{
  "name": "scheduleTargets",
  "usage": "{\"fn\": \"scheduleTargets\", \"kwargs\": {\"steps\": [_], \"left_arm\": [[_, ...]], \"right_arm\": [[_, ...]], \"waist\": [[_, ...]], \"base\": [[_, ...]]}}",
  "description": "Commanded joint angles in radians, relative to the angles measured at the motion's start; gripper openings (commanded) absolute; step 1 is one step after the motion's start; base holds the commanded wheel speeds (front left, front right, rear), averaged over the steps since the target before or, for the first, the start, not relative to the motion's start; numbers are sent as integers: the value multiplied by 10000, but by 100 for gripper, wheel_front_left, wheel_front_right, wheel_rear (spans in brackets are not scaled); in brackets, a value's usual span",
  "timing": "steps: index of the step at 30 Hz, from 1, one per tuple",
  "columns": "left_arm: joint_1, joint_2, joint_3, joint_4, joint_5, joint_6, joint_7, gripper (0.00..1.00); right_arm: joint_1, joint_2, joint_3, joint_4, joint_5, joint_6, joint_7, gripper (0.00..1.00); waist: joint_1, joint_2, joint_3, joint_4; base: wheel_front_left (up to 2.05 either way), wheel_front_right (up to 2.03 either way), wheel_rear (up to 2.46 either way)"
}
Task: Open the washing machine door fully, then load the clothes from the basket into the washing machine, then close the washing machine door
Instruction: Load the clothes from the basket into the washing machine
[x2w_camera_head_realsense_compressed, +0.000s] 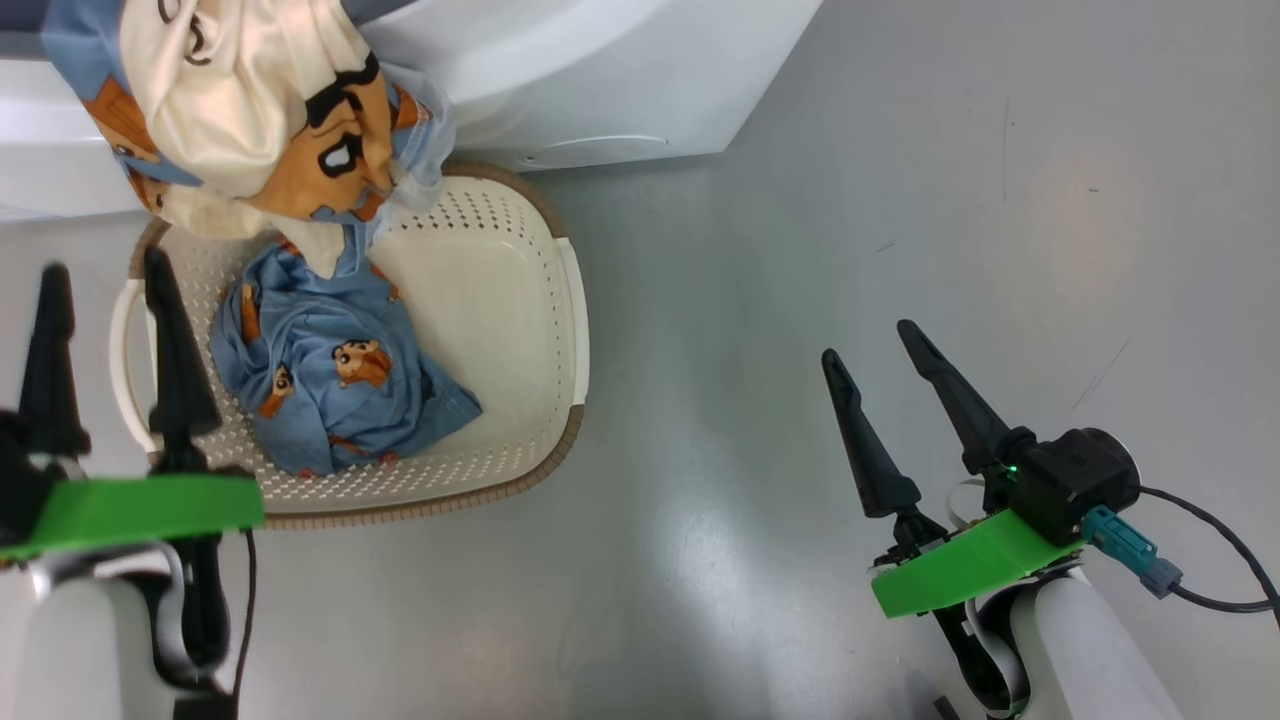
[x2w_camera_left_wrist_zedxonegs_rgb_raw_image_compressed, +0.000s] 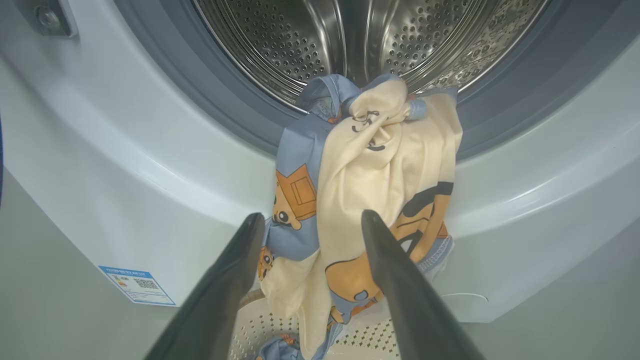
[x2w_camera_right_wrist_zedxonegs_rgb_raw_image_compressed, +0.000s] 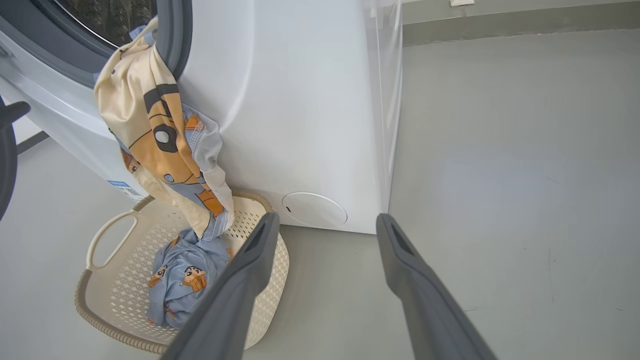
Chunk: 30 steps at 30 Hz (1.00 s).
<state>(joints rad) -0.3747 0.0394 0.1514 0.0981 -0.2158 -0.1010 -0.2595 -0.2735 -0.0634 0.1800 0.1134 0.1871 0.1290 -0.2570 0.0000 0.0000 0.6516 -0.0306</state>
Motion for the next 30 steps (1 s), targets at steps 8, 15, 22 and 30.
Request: {"fn": "scheduleTargets", "kwargs": {"steps": [8, 15, 22, 30], "left_arm": [[1633, 116, 169, -731, -48, 253, -22, 100], [2540, 110, -159, -1310, -313, 634, -22, 100], [2684, 110, -362, -1230, -460, 776, -22, 100], [2578, 109, -424, -1073, -395, 765, -22, 100]], "right_arm": [[-96, 22, 356, -154, -28, 17, -48, 100], [-149, -28, 307, -139, -47, 17, -48, 100], [-202, 3, 433, -117, -69, 17, -48, 100], [-224, 9, 403, -92, -43, 17, -48, 100]], "waist": [[0, 0, 85, -52], [0, 0, 81, -41], [0, 0, 46, -100], [0, 0, 57, -155]], "base": [[0, 0, 0], [0, 0, 0], [0, 0, 0], [0, 0, 0]]}}
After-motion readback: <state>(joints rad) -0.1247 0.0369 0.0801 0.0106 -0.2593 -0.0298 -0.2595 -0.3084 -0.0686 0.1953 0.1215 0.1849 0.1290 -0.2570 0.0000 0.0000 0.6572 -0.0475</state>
